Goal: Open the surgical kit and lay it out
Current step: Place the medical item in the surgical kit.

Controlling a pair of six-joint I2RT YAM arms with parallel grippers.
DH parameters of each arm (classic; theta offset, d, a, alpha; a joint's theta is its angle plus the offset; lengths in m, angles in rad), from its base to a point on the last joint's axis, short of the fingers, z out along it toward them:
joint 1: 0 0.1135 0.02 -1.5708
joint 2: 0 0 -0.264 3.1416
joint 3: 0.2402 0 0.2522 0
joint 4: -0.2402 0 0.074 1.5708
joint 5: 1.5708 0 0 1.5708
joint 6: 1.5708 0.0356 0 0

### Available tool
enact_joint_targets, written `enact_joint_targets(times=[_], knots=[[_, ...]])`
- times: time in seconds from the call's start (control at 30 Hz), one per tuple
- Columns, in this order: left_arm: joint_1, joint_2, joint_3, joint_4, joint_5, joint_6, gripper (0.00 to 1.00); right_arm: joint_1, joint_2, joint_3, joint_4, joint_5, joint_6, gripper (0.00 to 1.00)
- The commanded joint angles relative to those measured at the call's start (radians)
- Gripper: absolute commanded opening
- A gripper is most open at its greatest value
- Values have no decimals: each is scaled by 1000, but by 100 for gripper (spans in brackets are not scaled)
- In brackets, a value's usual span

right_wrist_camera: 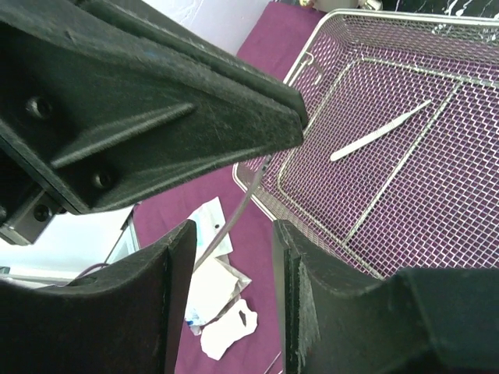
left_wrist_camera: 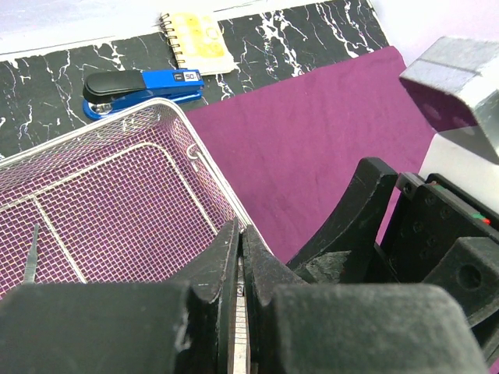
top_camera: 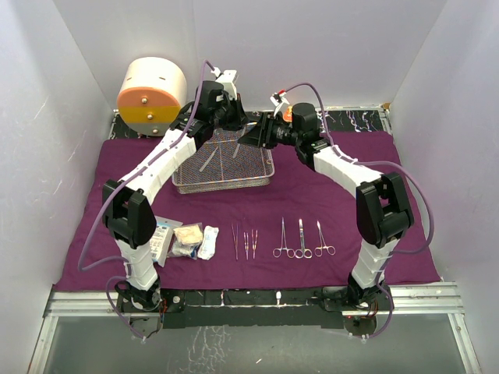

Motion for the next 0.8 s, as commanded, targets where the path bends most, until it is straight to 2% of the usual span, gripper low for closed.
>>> enact_joint_targets(times=[0.0, 0.53, 0.77], knots=[[-4, -43, -2, 12, 14, -11, 0, 6, 13, 78, 33, 14, 3, 40], [-5, -46, -21, 20, 8, -10, 0, 11, 55, 154, -41, 52, 4, 25], [-7, -49, -37, 27, 1, -6, 0, 11, 52, 166, -81, 81, -14, 8]])
